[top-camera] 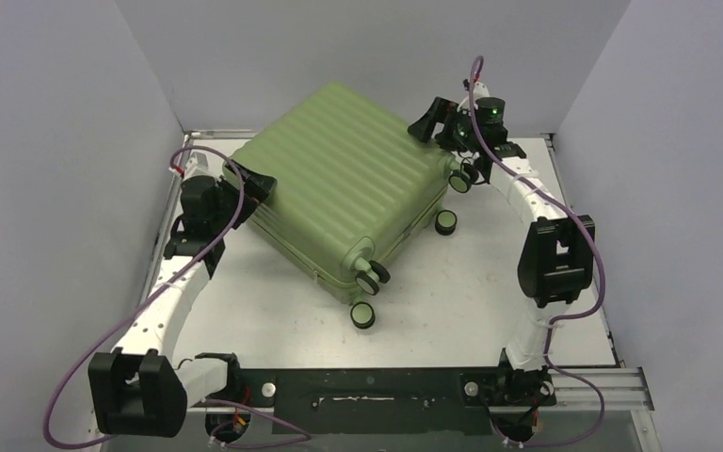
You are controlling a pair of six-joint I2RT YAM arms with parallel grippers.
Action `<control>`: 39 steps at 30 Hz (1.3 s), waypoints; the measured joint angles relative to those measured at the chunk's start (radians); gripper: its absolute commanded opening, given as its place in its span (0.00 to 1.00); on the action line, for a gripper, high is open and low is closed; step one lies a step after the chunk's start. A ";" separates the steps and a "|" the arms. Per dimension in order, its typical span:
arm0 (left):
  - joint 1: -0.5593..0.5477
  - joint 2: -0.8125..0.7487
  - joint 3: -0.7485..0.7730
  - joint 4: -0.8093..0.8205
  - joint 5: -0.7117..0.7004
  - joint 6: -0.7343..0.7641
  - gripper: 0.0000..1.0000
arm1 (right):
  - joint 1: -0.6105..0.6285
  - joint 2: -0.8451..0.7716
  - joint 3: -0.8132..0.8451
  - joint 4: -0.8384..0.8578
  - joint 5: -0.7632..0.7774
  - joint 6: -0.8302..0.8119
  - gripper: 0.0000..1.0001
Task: Pack the luggage
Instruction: Move the luggage to the center of the board.
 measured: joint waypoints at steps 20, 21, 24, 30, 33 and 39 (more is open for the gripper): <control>-0.311 0.210 0.064 0.256 -0.011 0.071 0.93 | -0.130 -0.350 -0.332 -0.090 0.250 0.011 0.95; -0.312 0.198 0.064 0.237 -0.011 0.080 0.93 | -0.126 -0.368 -0.332 -0.109 0.275 0.014 0.95; -0.301 0.119 0.052 0.159 -0.031 0.121 0.92 | -0.109 -0.460 -0.346 -0.140 0.359 0.018 0.95; -0.224 -0.303 -0.165 0.047 -0.161 0.298 0.92 | -0.014 -0.702 -0.356 -0.117 0.492 0.011 0.93; -0.228 -0.353 -0.187 0.031 -0.099 0.391 0.97 | 0.057 -0.784 -0.412 -0.063 0.499 0.012 0.93; -0.267 -0.163 -0.156 -0.114 0.007 0.566 0.94 | 0.117 -0.893 -0.624 -0.044 0.473 0.031 0.92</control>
